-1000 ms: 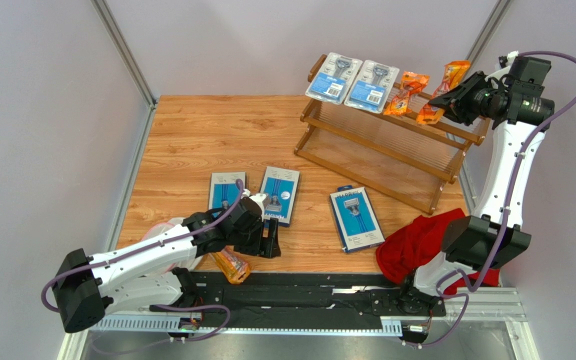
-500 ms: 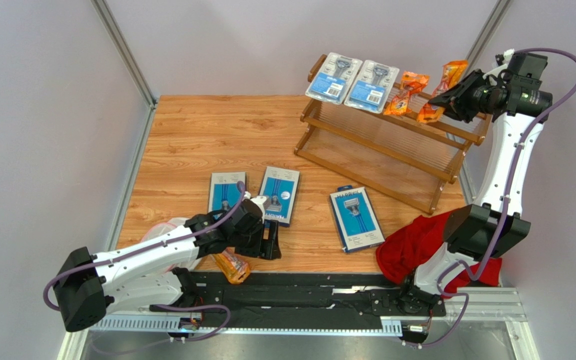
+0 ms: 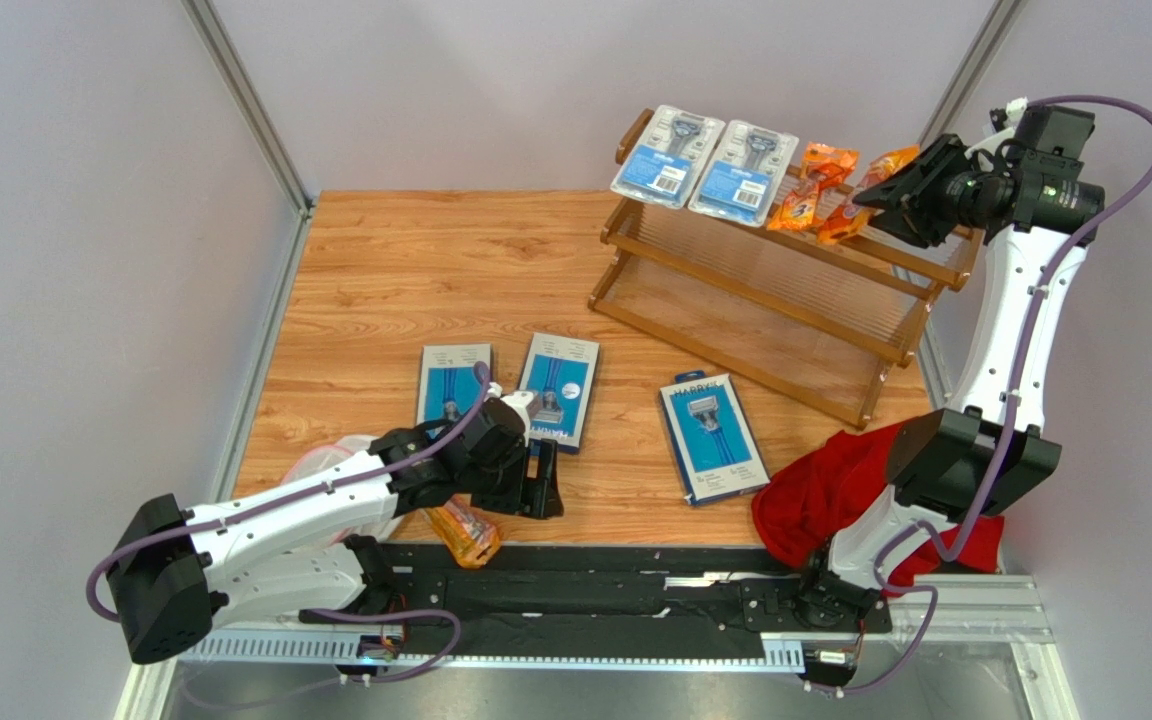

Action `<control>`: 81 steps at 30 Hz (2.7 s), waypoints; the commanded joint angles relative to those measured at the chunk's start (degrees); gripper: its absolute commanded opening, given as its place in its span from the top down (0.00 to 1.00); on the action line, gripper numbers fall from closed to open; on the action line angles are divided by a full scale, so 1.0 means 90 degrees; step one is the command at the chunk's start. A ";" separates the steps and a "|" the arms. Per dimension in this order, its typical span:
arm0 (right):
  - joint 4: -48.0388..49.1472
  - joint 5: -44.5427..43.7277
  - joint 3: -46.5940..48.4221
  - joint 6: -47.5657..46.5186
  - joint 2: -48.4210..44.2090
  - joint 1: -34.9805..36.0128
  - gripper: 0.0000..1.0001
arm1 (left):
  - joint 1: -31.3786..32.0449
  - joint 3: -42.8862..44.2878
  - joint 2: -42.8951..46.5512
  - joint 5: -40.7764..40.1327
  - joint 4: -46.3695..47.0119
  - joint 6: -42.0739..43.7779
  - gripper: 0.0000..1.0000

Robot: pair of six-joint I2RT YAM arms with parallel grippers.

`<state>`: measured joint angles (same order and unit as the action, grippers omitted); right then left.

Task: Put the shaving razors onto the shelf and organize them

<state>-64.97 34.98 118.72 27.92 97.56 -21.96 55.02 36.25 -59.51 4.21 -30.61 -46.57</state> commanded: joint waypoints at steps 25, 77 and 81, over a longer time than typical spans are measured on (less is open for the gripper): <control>-0.0174 -0.0615 -0.0398 -0.0427 -0.0693 0.0164 0.40 | -0.0020 -0.0043 0.0235 0.0060 0.0091 -0.0109 0.19; 0.1047 -0.2783 -0.3688 0.0227 -0.3555 0.5173 0.12 | -0.1866 -0.0746 0.1679 -0.1922 -0.2936 -0.2412 0.13; 0.1203 -0.2813 -0.3893 0.0286 -0.3564 0.5330 0.12 | -0.1944 -0.0834 0.2051 -0.1962 -0.2917 -0.2492 0.13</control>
<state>-58.52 11.64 84.68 29.02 67.02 24.80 38.48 28.82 -43.40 -11.64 -55.92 -65.34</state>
